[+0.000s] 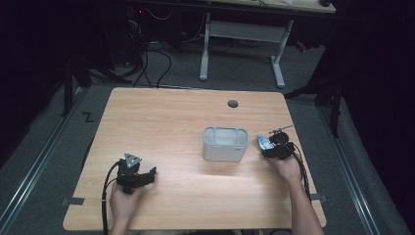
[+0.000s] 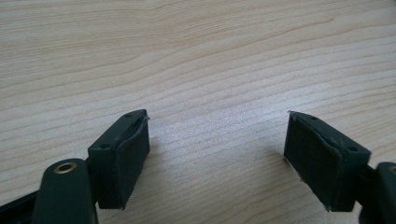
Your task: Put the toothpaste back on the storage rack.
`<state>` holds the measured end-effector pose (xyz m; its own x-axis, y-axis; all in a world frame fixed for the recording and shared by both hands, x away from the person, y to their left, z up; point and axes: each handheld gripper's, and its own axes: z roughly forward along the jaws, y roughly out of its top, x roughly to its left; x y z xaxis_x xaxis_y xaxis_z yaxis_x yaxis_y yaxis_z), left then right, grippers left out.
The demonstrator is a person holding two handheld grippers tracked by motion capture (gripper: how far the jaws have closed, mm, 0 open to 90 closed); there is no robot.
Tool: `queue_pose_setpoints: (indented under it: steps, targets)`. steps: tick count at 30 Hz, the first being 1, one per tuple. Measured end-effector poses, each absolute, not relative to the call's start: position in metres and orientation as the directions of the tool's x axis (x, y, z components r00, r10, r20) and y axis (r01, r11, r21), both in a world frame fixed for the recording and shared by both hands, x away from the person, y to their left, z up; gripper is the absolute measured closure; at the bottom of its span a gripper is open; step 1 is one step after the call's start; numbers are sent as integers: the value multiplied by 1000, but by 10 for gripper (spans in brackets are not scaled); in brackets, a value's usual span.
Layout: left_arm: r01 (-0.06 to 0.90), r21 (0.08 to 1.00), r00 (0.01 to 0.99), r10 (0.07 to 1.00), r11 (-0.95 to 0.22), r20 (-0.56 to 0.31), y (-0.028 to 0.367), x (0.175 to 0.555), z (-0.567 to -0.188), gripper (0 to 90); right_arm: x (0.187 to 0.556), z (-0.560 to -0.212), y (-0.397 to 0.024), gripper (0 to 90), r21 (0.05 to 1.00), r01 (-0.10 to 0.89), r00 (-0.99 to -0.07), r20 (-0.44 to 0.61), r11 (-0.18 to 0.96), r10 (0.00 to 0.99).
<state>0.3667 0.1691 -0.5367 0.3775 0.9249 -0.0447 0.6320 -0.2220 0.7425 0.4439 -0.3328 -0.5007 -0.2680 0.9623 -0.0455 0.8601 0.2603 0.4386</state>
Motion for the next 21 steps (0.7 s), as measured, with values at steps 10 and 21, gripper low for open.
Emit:
queue_pose_setpoints:
  steps: [10, 21]
  targets:
    - [631, 738, 379, 925, -241, -21, 167, 366, -537, 225, 444, -496, -329, 583, 386, 874, -298, -55, 296, 953]
    - [629, 739, 380, 925, -242, -21, 167, 366, -537, 226, 443, -493, -330, 674, 392, 878, -279, -48, 275, 959]
